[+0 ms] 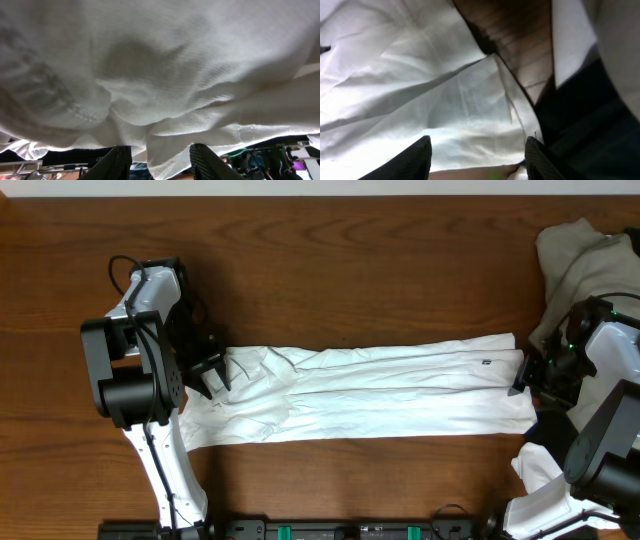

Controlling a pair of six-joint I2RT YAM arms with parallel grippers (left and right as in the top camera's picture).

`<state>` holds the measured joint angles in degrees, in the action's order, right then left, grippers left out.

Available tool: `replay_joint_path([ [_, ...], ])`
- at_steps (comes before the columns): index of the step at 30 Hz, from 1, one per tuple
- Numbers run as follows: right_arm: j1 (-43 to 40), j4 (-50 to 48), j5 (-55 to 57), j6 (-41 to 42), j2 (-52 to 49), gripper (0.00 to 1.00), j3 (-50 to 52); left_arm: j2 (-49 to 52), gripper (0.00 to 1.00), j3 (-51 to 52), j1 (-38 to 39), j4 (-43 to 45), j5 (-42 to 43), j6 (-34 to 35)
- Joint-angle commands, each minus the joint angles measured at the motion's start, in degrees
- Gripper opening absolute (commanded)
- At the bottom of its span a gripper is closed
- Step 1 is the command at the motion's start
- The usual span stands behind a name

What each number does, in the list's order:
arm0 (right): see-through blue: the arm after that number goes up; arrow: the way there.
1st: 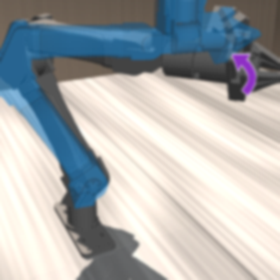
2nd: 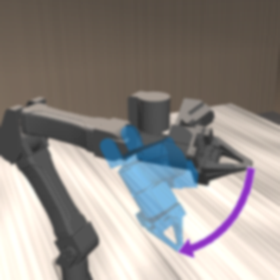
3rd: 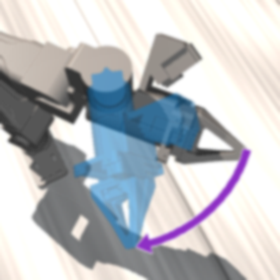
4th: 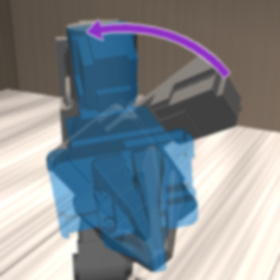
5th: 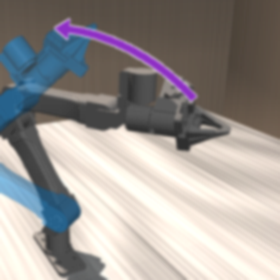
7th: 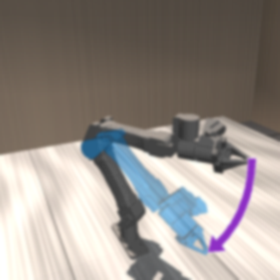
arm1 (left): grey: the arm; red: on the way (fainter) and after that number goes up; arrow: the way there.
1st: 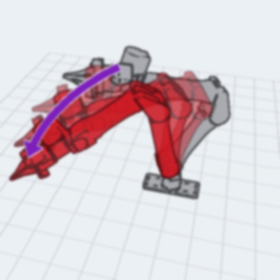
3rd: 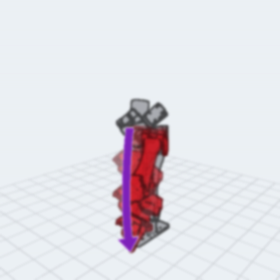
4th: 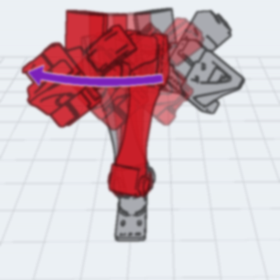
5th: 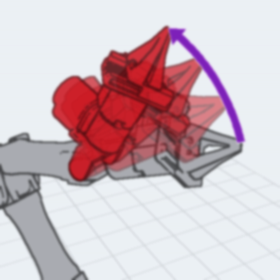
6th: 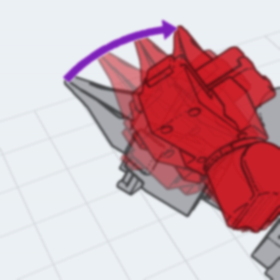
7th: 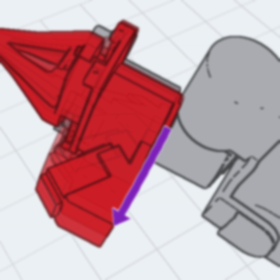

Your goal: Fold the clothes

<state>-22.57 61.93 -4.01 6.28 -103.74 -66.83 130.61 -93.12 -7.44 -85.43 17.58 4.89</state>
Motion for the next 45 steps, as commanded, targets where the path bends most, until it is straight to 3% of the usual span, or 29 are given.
replay_joint_path([
  [1, -0.3, -1.3, 1.5, -0.8, 1.1, 0.57, 0.3, -1.4, 0.41, 0.2, -0.1, -0.2, -0.7, 0.2],
  [12, -0.3, -12.1, -3.5, -0.8, 1.1, 0.42, 8.4, -1.4, 0.41, 0.2, -0.1, -0.2, -0.7, 0.2],
  [19, -0.3, -12.7, -4.0, -0.8, 1.1, 0.29, 8.5, -1.4, 0.41, 0.2, -0.1, -0.2, -0.7, 0.2],
  [27, -0.3, -10.1, -2.7, -0.8, 1.1, 0.36, 7.0, -1.4, 0.41, 0.2, -0.1, -0.2, -0.7, 0.2],
  [37, -0.4, -1.0, -0.2, -0.8, 1.1, 0.37, 0.2, -1.4, 0.41, 0.2, -0.1, -0.2, -0.7, 0.2],
  [45, -0.4, -0.6, 0.8, -0.8, 1.1, 0.36, -0.3, -1.4, 0.41, 0.2, -0.1, 0.0, -0.7, 0.2],
])
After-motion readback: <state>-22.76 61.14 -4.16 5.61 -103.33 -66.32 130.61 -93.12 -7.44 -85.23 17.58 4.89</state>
